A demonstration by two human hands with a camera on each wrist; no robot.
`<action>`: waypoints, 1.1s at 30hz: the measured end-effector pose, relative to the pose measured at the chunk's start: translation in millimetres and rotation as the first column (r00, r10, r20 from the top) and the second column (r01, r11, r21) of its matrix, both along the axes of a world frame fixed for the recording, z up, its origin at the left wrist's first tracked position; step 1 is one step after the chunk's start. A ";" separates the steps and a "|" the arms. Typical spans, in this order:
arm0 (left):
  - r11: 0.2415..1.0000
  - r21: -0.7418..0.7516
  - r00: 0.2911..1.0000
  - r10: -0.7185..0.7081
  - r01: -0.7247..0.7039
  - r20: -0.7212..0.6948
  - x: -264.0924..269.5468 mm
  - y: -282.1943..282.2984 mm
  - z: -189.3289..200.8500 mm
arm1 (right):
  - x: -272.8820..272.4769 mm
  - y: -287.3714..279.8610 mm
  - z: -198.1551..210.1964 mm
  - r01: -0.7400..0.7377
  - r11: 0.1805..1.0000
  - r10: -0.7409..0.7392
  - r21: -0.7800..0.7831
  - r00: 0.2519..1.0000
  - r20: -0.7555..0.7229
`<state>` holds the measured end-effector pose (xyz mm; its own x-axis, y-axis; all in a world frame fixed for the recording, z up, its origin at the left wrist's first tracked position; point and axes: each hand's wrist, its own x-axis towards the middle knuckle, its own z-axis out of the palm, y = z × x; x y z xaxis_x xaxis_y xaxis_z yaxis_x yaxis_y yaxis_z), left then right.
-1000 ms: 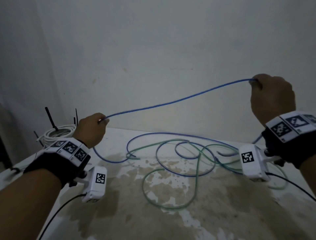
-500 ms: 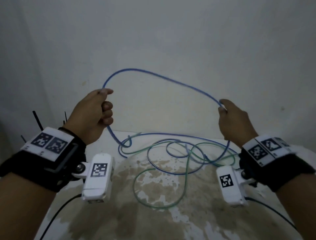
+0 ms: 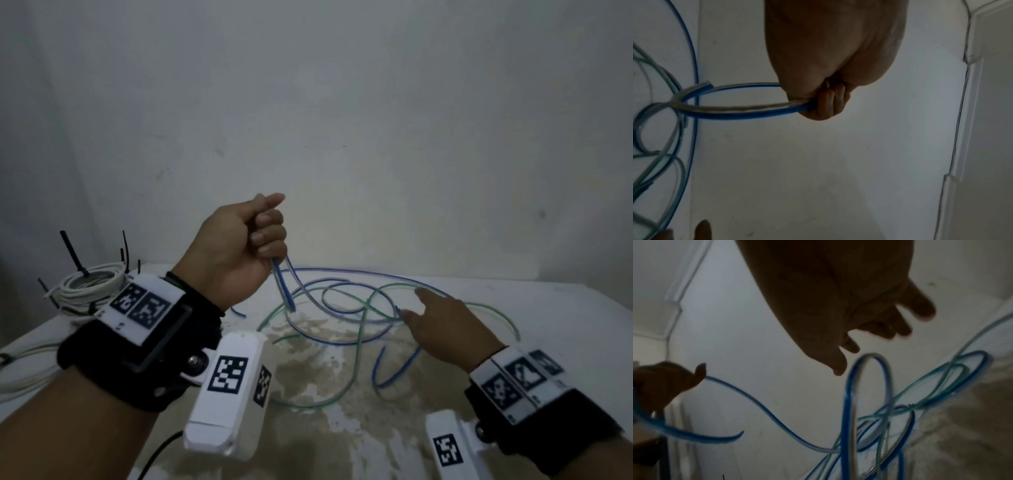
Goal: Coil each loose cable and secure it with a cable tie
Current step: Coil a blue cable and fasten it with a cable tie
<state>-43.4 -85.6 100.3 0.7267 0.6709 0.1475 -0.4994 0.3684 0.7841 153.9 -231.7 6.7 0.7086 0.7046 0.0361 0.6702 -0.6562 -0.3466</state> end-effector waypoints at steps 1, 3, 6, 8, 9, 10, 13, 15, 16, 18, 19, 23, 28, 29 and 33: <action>1.000 -0.002 1.000 -0.011 0.011 -0.003 1.7 -4.0 0.2 | -4.0 -0.6 0.8 0.033 0.998 -0.029 -0.050 0.996 0.087; 1.000 -0.009 1.000 -0.030 0.030 -0.006 3.5 -11.1 0.8 | -16.8 0.2 2.3 -0.111 0.993 0.097 0.047 0.969 0.225; 0.998 -0.035 0.998 -0.060 0.061 0.010 3.0 -17.8 2.3 | -49.4 5.5 6.5 -0.466 0.853 0.437 0.235 0.884 0.165; 0.996 -0.036 0.997 -0.077 0.078 0.023 0.8 -20.9 3.3 | -72.2 13.8 7.1 -0.438 0.832 0.484 0.339 0.873 -0.061; 0.996 -0.024 0.996 -0.085 0.086 0.025 -1.0 -22.4 3.6 | -81.0 18.8 7.7 -0.341 0.832 0.488 0.438 0.826 -0.283; 0.995 -0.004 0.995 -0.096 0.096 0.020 -3.2 -24.1 3.4 | -88.9 23.9 9.0 -0.202 0.811 0.514 0.549 0.696 -0.502; 0.992 0.075 0.994 -0.097 0.100 -0.051 -9.3 -28.5 -1.8 | -99.1 33.6 16.5 0.132 0.673 0.623 0.728 0.429 -0.654; 0.993 0.107 0.991 -0.036 0.050 -0.128 -11.7 -28.6 -9.5 | -96.4 36.8 22.1 0.154 0.585 0.645 0.796 0.507 -0.572; 0.992 0.126 0.986 0.010 0.011 -0.167 -12.3 -28.0 -14.3 | -93.7 38.0 25.2 0.127 0.548 0.639 0.827 0.575 -0.511; 0.984 0.175 0.969 0.084 -0.044 -0.233 -13.1 -27.2 -24.0 | -86.5 40.0 29.8 -0.013 0.495 0.573 0.869 0.757 -0.315; 0.982 0.186 0.963 0.091 -0.043 -0.253 -13.6 -26.7 -28.7 | -83.0 40.7 31.0 -0.122 0.469 0.506 0.875 0.849 -0.153; 0.990 0.111 0.960 -0.053 0.087 -0.275 -17.2 -24.3 -41.0 | -76.5 41.4 31.0 -0.574 0.403 0.306 0.713 0.819 0.486; 0.956 0.175 0.905 -0.152 0.237 -0.398 -20.1 -25.2 -48.9 | -74.0 39.6 28.0 -0.786 0.443 0.328 0.430 0.589 0.739; 0.944 0.224 0.894 -0.130 0.244 -0.428 -19.9 -26.6 -50.3 | -73.9 40.0 27.2 -0.801 0.454 0.339 0.391 0.561 0.755; 0.927 0.284 0.890 -0.097 0.243 -0.446 -21.6 -24.5 -53.2 | -73.8 40.5 23.1 -0.740 0.428 0.394 0.519 0.669 0.630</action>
